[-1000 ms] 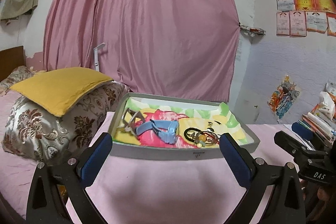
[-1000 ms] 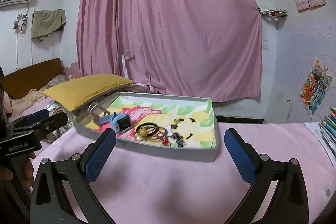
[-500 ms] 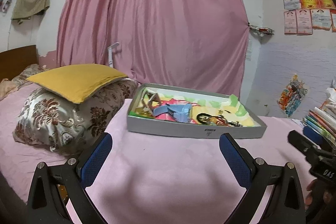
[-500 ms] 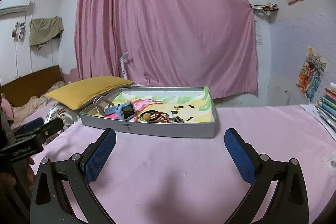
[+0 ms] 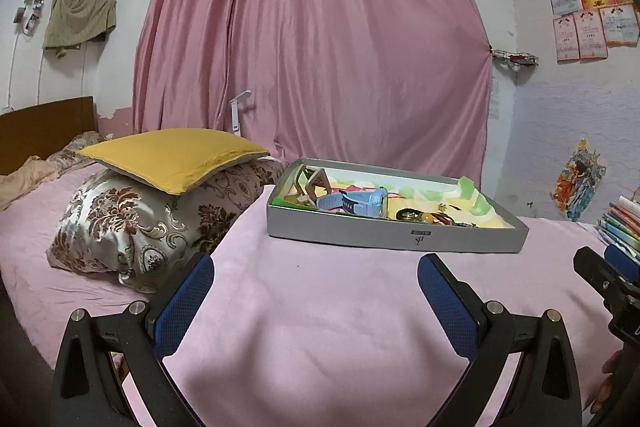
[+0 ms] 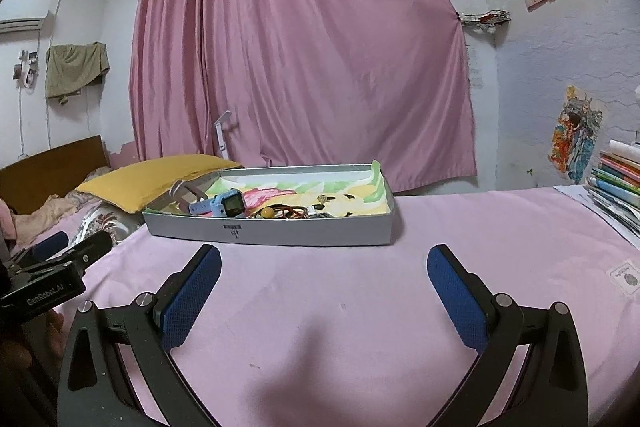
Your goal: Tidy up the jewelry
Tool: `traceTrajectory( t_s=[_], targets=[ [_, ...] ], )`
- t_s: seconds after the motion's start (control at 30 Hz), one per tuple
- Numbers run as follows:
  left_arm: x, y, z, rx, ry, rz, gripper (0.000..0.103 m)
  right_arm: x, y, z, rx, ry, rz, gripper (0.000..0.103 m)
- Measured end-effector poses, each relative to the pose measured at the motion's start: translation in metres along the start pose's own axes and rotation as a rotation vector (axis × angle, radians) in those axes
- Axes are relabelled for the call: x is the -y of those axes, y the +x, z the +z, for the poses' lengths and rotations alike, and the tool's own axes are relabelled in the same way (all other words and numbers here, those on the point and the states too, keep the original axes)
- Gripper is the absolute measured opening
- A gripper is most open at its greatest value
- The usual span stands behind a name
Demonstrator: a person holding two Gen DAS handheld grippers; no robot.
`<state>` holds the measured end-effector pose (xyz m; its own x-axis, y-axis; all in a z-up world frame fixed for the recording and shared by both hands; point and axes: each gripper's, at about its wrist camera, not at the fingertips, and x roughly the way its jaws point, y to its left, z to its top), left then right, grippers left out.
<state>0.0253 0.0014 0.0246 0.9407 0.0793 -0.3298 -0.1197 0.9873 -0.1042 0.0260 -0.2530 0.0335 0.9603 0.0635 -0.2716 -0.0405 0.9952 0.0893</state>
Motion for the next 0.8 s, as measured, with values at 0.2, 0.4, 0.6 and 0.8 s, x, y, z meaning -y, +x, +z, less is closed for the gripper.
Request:
traceTrajectory(
  t_s=[0.2,0.4,0.6,0.8],
  targets=[
    [0.002,-0.005,-0.006,0.017,0.008,0.015,0.102,0.002,-0.001,-0.004,0.0,0.005,-0.01,0.101],
    [0.002,-0.016,-0.012,0.062,0.004,0.023,0.102,-0.004,-0.004,-0.008,0.021,-0.02,-0.001,0.101],
    [0.001,-0.019,-0.015,0.077,-0.002,0.026,0.102,-0.009,-0.005,-0.007,0.036,-0.041,0.004,0.101],
    [0.004,-0.014,-0.021,0.04,0.019,0.041,0.102,-0.008,-0.003,-0.006,0.016,-0.047,-0.004,0.101]
  ],
)
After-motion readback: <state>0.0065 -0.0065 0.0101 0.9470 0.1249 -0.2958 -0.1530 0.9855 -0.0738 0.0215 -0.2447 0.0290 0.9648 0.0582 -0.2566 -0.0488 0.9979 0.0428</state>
